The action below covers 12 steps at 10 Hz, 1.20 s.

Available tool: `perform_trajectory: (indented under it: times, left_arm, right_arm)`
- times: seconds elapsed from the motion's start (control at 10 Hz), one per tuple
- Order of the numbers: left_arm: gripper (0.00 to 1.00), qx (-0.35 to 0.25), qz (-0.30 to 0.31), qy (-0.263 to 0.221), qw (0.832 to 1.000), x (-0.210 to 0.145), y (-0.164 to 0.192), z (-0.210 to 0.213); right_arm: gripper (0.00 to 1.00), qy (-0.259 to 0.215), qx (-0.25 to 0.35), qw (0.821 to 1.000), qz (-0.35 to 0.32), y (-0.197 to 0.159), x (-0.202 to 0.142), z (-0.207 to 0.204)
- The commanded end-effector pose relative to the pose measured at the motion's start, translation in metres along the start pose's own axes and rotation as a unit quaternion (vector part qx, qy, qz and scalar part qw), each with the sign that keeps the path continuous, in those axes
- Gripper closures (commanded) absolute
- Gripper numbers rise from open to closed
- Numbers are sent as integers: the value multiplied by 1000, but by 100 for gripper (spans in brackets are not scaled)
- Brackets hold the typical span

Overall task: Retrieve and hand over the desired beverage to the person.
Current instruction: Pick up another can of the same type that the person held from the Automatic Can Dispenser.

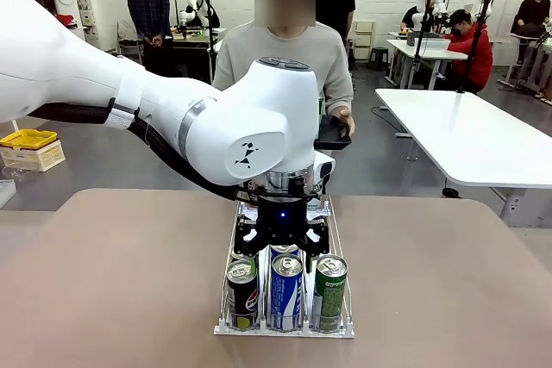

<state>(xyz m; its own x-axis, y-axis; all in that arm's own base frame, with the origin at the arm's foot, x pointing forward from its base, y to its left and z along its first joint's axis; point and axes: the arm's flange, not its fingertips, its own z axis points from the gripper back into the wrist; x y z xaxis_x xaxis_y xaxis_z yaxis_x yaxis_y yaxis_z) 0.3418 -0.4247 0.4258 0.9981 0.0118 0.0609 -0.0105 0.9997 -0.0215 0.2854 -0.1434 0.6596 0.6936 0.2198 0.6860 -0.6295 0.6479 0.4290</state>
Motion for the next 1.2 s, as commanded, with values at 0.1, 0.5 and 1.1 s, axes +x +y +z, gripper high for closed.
perform_trajectory:
  times: [0.1, 0.5, 1.1]
  left_arm:
    - [0, 3, 23, 3, 1000, -1, -8, 5]
    - [0, 6, 16, 6, 1000, -2, -10, 6]
    - [0, 1, 2, 1, 1000, -2, -3, 4]
  right_arm:
    - [0, -11, 12, 1000, 7, -1, 1, -1]
    - [0, -11, 12, 1000, 7, -1, 1, -1]
    - [0, -11, 12, 1000, 7, -1, 1, -1]
